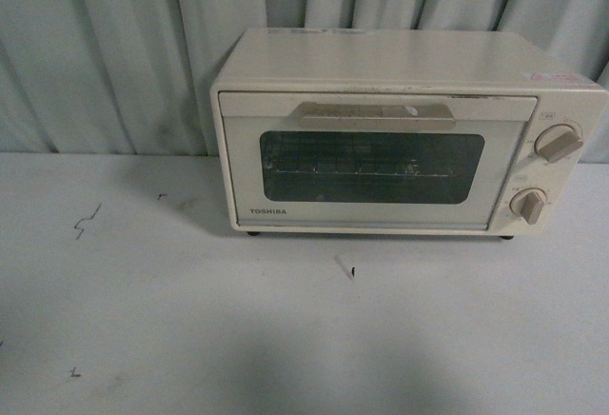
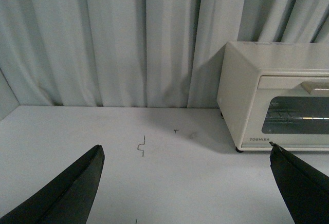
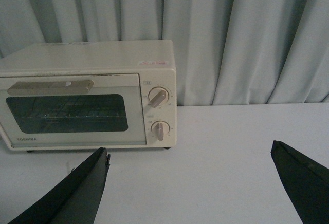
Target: Open oven
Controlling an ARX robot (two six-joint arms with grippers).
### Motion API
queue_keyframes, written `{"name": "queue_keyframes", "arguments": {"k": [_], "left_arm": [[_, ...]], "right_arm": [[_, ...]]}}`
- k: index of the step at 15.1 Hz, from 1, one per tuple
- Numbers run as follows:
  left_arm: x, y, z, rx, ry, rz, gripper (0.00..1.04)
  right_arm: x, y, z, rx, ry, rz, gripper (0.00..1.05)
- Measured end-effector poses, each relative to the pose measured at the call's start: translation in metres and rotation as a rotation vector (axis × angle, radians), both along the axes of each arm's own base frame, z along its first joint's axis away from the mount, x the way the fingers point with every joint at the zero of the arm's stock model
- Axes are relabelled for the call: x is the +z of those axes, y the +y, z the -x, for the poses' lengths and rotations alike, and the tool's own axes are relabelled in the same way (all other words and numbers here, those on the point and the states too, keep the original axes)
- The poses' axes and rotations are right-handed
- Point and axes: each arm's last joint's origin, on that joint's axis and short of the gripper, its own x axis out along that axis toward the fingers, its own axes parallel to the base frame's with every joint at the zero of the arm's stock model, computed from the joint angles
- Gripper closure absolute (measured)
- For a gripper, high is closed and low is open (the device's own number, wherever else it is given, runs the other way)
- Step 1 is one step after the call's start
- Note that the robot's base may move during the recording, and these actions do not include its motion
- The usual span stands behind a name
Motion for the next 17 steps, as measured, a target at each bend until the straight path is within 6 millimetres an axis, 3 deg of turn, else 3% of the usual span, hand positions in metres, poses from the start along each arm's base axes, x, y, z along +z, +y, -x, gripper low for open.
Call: {"name": "queue_keyframes", "arguments": {"k": [17], "left_arm": [[0.0, 0.0, 0.0, 0.0, 0.0, 0.0, 0.07]], "right_arm": [[0.0, 0.0, 0.0, 0.0, 0.0, 0.0, 0.07]]}}
